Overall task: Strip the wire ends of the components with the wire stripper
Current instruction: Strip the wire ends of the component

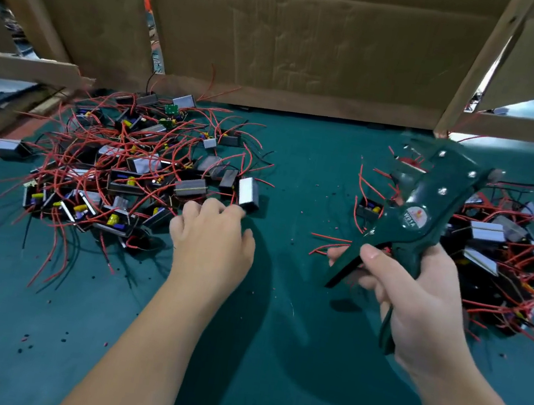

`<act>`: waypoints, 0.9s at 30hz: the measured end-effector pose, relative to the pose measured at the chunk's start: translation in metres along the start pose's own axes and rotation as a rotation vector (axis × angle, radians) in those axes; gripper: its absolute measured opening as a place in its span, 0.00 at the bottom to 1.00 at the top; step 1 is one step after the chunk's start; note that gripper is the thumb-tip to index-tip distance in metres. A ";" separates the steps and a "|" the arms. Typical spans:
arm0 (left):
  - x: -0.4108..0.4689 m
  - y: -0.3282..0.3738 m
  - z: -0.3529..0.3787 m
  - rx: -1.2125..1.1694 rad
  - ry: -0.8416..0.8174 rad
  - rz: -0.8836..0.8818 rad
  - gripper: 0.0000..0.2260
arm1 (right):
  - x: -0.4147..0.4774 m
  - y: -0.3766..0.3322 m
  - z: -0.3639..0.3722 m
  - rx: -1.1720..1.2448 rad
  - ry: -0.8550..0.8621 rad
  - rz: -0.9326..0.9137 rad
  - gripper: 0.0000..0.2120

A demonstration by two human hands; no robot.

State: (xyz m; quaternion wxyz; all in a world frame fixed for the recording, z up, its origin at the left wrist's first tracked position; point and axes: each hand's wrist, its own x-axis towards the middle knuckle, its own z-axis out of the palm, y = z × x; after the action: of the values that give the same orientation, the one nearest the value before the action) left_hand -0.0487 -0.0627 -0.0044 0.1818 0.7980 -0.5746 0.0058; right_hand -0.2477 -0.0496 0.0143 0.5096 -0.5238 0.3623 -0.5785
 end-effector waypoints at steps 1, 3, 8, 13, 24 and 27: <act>0.000 -0.001 -0.001 -0.001 -0.002 -0.001 0.13 | -0.002 0.000 0.001 0.032 -0.021 0.032 0.08; 0.001 -0.001 -0.004 -0.068 0.022 0.001 0.12 | -0.004 0.001 0.004 0.085 -0.042 0.079 0.07; 0.002 0.009 -0.015 -0.773 0.065 -0.023 0.07 | -0.005 0.001 0.009 0.161 -0.108 0.154 0.12; -0.006 0.017 -0.026 -1.290 -0.019 0.106 0.13 | 0.000 -0.002 0.011 0.453 -0.276 0.439 0.27; -0.020 0.019 -0.028 -1.053 -0.215 0.622 0.11 | 0.006 -0.019 0.000 0.746 -0.461 0.539 0.37; -0.022 0.021 -0.028 -1.101 -0.345 0.626 0.14 | 0.004 -0.018 -0.002 0.688 -0.478 0.540 0.37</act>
State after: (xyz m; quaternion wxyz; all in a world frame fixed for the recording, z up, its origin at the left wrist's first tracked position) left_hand -0.0697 -0.0396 0.0222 0.4588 0.3727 -0.7195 -0.3646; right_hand -0.2530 -0.0496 0.0316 0.8534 -0.3306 0.1464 -0.3755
